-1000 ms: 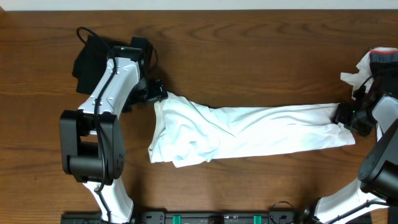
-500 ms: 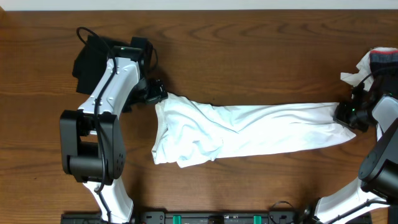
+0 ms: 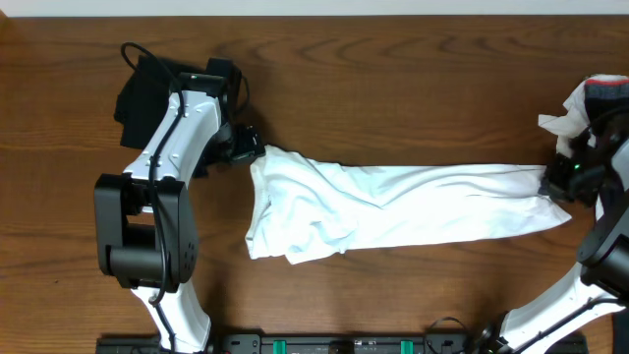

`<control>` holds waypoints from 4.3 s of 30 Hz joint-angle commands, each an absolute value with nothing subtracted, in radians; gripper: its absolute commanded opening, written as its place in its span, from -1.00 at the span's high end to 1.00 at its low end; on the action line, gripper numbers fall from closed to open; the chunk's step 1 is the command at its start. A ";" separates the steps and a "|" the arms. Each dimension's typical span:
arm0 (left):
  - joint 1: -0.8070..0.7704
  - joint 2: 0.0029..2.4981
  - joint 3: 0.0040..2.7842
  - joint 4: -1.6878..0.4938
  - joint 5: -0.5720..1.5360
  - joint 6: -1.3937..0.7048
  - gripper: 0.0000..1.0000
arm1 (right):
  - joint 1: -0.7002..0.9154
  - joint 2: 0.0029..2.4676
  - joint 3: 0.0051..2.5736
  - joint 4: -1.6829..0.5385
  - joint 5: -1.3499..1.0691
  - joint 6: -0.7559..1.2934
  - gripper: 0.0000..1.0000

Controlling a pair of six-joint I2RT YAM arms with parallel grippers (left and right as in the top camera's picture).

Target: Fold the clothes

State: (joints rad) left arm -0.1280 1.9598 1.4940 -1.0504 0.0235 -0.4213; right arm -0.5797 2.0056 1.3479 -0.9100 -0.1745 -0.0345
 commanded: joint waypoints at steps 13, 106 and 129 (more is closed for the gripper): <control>-0.127 1.973 1.488 -1.056 0.022 -0.420 -0.96 | -0.557 2.008 1.753 -1.250 -0.149 -0.039 0.97; -0.127 1.973 1.488 -1.056 0.022 -0.420 -0.96 | 0.288 1.835 1.414 -1.028 -0.488 -0.082 0.78; -0.127 1.973 1.488 -1.056 0.022 -0.420 -0.96 | 0.272 1.784 1.184 -0.484 -0.377 0.002 0.36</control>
State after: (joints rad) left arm -0.1280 1.9598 1.4933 -1.0504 0.0235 -0.4213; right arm 0.2893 1.8420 1.1107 -0.4610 -0.3599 0.0113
